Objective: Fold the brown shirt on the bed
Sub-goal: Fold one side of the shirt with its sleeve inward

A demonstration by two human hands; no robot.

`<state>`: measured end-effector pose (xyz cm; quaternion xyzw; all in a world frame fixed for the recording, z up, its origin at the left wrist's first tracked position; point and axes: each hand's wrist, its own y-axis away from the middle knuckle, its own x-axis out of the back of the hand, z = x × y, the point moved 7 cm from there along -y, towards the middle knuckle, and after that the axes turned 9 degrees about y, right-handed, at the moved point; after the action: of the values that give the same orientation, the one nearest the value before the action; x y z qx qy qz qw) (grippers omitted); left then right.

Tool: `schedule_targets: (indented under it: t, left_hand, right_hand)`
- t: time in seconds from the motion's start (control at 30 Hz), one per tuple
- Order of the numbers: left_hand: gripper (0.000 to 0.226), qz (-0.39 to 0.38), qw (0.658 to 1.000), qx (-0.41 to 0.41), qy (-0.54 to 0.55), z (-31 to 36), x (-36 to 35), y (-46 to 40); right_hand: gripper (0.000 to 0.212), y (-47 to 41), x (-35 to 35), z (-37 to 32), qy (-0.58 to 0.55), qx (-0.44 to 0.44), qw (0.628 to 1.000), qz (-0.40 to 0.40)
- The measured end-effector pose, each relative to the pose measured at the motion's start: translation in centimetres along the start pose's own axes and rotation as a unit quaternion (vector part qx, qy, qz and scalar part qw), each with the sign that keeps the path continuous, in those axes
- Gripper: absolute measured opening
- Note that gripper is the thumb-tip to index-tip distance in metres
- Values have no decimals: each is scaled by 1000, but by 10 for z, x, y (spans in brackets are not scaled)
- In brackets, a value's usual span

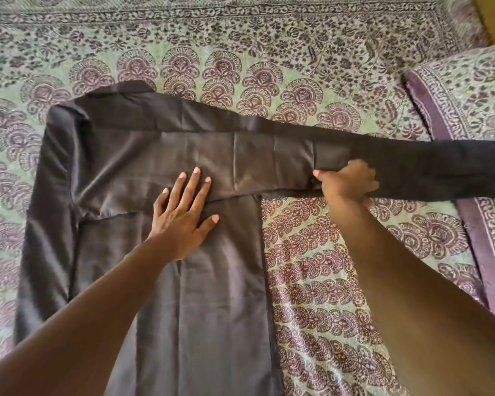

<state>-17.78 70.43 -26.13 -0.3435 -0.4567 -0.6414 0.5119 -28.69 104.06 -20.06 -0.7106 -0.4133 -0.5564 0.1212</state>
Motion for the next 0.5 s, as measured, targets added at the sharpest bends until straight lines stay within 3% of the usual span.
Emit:
schedule_targets:
  t: [0.07,0.2,0.3,0.37,0.43,0.5]
  left_hand:
    - [86,-15,1000,9,1,0,1,-1]
    - [83,-54,998,17,39,3,5,-4]
    - [72,-12,976,13,219,3,24,7]
    - [58,45,905,59,420,-2,44,22]
    - [40,76,784,148,599,-10,61,52]
    - [44,10,664,248,705,-15,68,84]
  right_hand:
    - [31,4,3,-5,-28,39,999,11]
    - [25,38,14,-24,-151,210,966,-7]
    - [21,104,17,-38,-199,322,921,-98]
    - [24,148,14,-42,-206,375,891,-151]
    - [26,192,8,-45,-209,401,868,-205]
    - [27,235,0,-45,-189,420,850,-257]
